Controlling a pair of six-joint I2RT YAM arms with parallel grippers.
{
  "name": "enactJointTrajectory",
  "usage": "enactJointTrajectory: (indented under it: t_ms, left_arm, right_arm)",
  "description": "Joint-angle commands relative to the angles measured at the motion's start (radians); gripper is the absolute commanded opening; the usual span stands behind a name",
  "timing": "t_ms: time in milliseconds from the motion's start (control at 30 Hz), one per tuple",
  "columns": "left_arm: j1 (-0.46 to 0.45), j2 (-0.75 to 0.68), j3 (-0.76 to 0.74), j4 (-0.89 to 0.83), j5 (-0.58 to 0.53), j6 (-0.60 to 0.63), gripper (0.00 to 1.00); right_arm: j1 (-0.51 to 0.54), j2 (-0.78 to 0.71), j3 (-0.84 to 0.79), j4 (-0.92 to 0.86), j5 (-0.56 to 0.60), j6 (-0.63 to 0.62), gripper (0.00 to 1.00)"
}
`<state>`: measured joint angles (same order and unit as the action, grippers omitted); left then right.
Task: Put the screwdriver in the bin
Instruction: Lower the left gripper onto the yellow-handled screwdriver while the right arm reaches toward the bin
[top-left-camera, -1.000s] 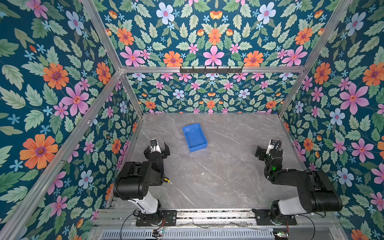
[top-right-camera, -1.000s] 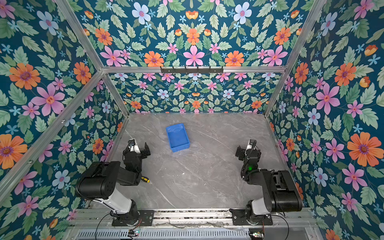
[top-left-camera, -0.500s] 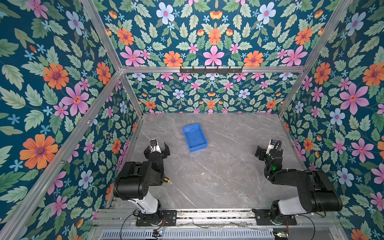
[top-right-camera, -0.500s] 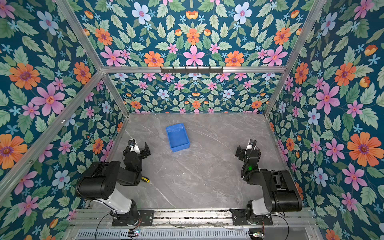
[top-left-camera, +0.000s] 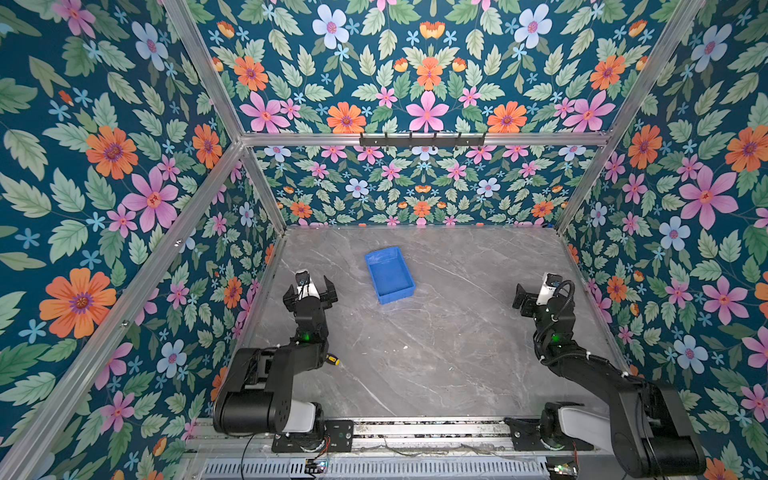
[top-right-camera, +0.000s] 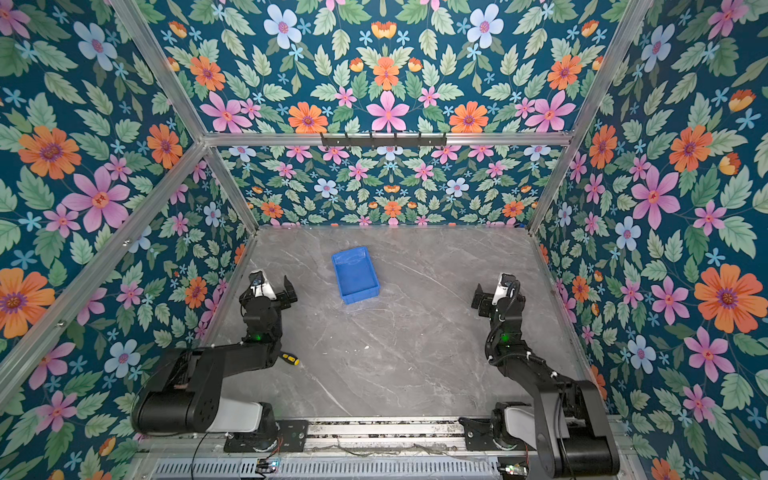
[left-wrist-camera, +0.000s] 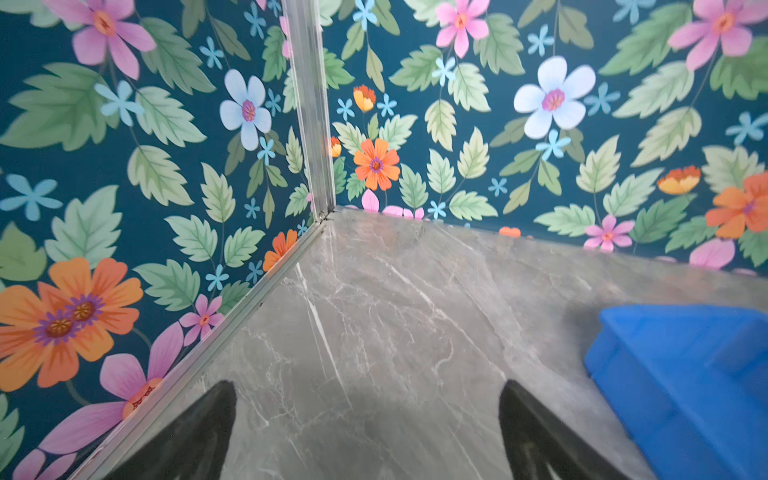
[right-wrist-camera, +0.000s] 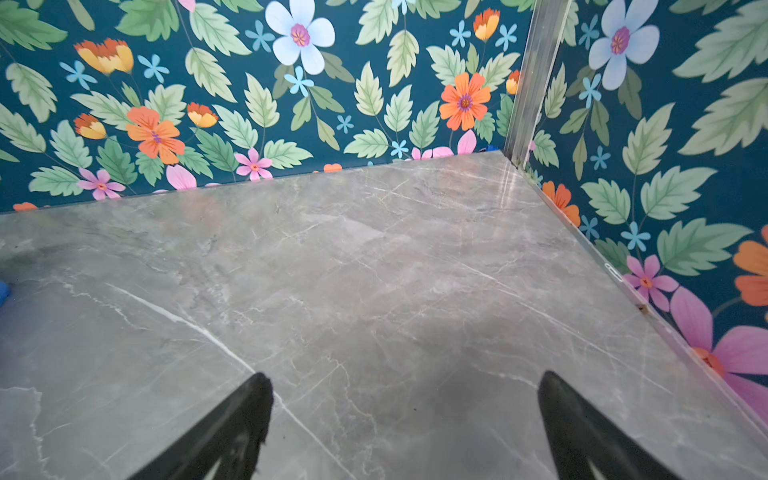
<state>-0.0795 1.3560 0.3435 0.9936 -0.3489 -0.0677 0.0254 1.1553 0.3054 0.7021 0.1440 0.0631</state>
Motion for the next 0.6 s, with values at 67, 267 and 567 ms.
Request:
enactJointTrajectory:
  t_ms: [67,267,567]
  left_arm:
    - [-0.003,-0.160,0.058,-0.429,-0.096,-0.201,1.00]
    - [-0.005,-0.277,0.191,-0.882,-0.105,-0.433,1.00]
    - [-0.005,-0.446,0.239,-1.280,-0.058,-0.687,1.00]
  right_arm:
    - [0.030,-0.115,0.034,-0.169,-0.084,-0.066,0.99]
    - [0.126,-0.196,0.090,-0.265,-0.165,-0.099,0.99]
    - [0.385,-0.160,0.223,-0.345,-0.282,-0.215,0.99]
